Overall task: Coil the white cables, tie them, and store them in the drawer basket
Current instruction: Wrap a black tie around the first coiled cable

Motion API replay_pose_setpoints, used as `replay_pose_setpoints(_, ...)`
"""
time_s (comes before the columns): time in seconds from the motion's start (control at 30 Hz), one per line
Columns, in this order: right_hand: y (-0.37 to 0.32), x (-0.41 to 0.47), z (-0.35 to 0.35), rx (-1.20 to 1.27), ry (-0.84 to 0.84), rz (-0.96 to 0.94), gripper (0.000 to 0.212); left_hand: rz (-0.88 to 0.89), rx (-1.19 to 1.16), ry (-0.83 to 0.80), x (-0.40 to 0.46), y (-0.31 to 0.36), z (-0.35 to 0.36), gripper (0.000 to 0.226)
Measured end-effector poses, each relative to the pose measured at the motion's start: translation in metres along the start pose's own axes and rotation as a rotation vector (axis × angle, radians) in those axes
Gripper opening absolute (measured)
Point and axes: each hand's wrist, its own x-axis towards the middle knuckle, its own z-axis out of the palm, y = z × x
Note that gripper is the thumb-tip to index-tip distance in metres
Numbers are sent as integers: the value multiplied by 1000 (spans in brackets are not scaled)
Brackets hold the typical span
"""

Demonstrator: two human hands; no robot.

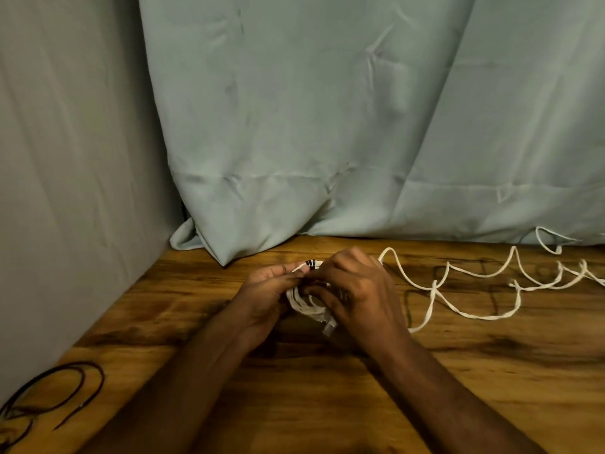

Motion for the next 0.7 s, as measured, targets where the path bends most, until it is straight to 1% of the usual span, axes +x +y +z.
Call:
replay_pose_setpoints(0.1,1,0,1,20,41,-15,17,-10,17,-31,-1,-1,0,24)
replay_pose_setpoints(0.17,0,-1,3,118,39,54,9,-11,29,-64,-1,-3,-1,25)
replay_pose_setpoints(0.23,-3,-2,6,293,56,227,2,-13,15,-75,-1,-5,0,31)
replay_pose_setpoints(0.33,-7,-3,8,629,97,607,10,-44,-91,-86,-1,-9,4,45)
replay_pose_setpoints(0.37,-9,-2,7,727,111,700,11,-55,-131,-87,-1,-10,6,46)
replay_pose_setpoints(0.43,-10,0,4,872,145,813,9,-60,-162,-84,-2,-10,9,46)
replay_pose_setpoints(0.5,-11,1,3,1013,188,908,7,-50,-142,-90,-2,-10,10,45)
replay_pose_setpoints(0.57,-14,2,4,1166,226,1015,9,-19,-104,-81,-2,-10,11,42)
replay_pose_setpoints(0.63,-16,3,5,1217,226,1056,12,51,-25,-28,-1,-10,9,35)
replay_pose_setpoints(0.7,-17,3,4,1151,207,1005,7,136,49,24,1,-12,9,26)
